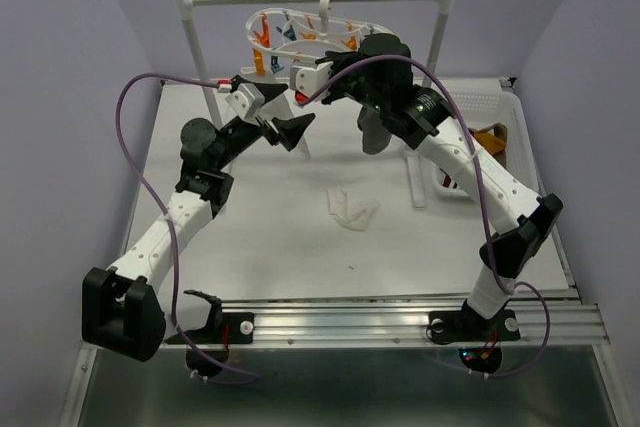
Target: Clip the socks to the hanger
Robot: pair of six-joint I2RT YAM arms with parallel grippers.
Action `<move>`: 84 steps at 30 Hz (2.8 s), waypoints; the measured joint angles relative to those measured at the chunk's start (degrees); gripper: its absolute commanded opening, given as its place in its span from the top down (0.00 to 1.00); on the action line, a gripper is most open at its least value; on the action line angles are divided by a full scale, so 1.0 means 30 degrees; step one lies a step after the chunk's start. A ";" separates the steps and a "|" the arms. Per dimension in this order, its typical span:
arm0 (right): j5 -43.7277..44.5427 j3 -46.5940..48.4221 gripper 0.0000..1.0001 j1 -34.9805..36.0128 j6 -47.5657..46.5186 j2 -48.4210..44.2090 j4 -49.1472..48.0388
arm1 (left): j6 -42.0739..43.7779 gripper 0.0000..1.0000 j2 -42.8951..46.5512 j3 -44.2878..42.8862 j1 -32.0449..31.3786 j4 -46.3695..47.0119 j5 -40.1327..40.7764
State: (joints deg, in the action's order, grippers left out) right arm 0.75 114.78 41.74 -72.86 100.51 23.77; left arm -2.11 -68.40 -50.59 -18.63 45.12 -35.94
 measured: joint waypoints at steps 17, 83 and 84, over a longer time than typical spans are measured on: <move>-0.0386 -0.0182 0.99 -0.0022 0.0168 -0.0517 0.0532 | 0.2798 0.01 -0.1603 -0.1668 0.0743 -0.2506 0.0743; -0.0714 -0.2317 0.99 -0.0051 0.1872 -0.2382 0.0211 | 0.4430 0.54 -0.2390 -0.3956 -0.0525 -0.0561 0.3869; -0.0729 -0.2324 0.99 -0.0051 0.1872 -0.2382 0.0219 | 0.4517 0.58 -0.2390 -0.3978 -0.0539 -0.0597 0.3876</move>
State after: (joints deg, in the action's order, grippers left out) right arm -1.43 107.81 41.58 -67.24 93.36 24.43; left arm 11.44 -75.57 -62.52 -20.25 43.33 -24.32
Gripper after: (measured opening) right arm 0.210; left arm 0.479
